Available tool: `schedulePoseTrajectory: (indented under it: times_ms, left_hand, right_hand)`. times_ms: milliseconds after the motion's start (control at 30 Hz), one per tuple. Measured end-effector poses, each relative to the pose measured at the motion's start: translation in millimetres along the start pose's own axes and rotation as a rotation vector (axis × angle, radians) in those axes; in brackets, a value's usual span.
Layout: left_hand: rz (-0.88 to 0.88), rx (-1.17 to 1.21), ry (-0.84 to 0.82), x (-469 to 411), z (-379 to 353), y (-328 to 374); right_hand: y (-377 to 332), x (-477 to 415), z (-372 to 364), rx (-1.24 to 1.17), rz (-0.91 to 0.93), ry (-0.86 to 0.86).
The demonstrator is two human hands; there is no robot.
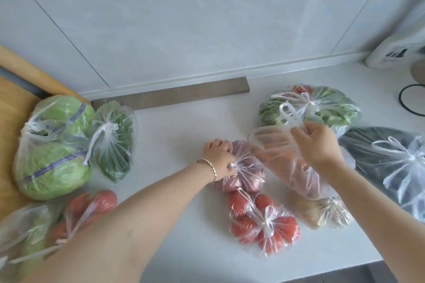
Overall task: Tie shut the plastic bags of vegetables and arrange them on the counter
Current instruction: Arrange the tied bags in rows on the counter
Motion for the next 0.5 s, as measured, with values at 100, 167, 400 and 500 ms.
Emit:
schedulePoseTrajectory:
  times_ms: [100,167,400,500]
  left_hand:
    - [0.056,0.021,0.050,6.1,2.8,-9.8]
    - [0.100,0.049,0.080,11.6,9.6,-24.5]
    - [0.468,0.512,0.291,46.9,35.3,-124.1]
    - [0.598,0.585,0.395,59.6,49.5,-166.5]
  right_hand:
    - [-12.3,-8.7,-3.7,0.012,0.000,0.035]
    - [-18.8,-14.8,-10.6,-0.007,-0.026,0.054]
    - [-56.7,-37.7,-82.4,-0.117,-0.114,-0.013]
    - [-82.3,-47.2,-126.3,-0.131,-0.141,-0.067]
Point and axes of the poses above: each hand's wrist, its own x-axis away from the middle knuckle, its own z-axis out of the back of the hand, y = z × x, the point moved 4 cm from there along -x, towards the middle knuckle, and after that the axes turned 1 degree about x, right-handed, at the moved point
